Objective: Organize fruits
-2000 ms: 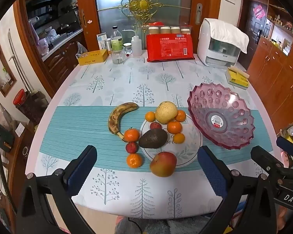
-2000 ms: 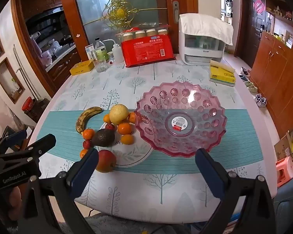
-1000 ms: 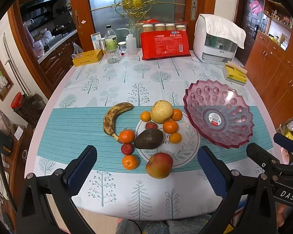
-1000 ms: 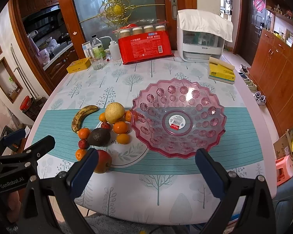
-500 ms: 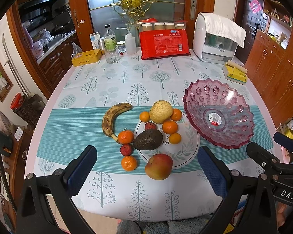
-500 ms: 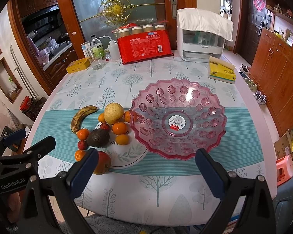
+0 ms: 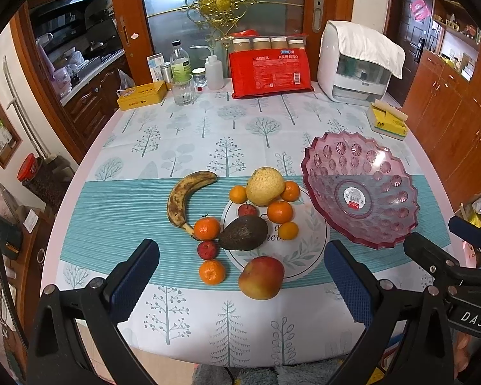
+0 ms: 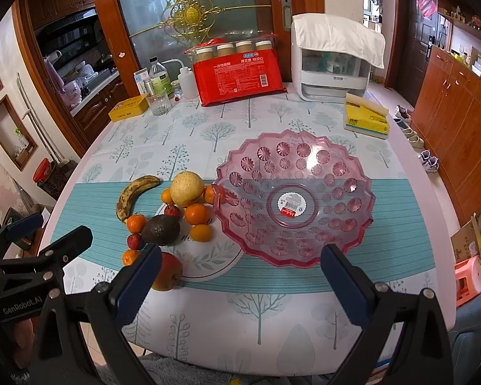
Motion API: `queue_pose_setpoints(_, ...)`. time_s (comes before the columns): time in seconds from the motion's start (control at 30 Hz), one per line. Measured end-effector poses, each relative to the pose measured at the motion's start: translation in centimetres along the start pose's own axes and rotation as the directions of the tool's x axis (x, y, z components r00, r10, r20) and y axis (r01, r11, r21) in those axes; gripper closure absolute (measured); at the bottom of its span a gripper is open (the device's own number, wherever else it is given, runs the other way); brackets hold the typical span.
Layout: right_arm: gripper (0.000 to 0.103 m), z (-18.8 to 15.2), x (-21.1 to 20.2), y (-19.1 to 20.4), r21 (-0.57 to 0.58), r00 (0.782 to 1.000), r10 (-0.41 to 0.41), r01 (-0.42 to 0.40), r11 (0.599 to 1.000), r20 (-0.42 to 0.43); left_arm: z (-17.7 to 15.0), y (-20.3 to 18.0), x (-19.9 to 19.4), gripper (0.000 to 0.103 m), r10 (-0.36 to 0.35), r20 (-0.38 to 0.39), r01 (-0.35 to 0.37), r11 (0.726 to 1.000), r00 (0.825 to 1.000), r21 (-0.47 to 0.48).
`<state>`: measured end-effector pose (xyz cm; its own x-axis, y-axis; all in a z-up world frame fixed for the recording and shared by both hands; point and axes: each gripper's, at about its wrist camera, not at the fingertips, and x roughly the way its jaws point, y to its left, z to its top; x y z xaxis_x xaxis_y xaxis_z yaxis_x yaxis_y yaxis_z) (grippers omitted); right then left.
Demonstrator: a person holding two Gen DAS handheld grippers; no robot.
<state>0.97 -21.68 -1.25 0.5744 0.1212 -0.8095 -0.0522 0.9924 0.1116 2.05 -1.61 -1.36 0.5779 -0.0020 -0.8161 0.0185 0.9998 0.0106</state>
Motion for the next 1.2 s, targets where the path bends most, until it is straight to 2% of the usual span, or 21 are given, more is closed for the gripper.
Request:
queue_pose_setpoints(0.87, 0.003, 1.6, 0.9, 0.9, -0.018, 1.000, 0.017, -0.017, 1.000, -0.006, 0.9, 1.3, 0.5, 0.001, 0.005, -0.011, -0.005, 1.000, 1.000, -0.021)
queue_pose_setpoints(1.2, 0.003, 2.3, 0.7, 3.0, -0.015, 0.999, 0.053, -0.053, 0.999, 0.014, 1.5, 3.0, 0.5, 0.001, -0.012, -0.003, 0.012, 1.000, 1.000, -0.005)
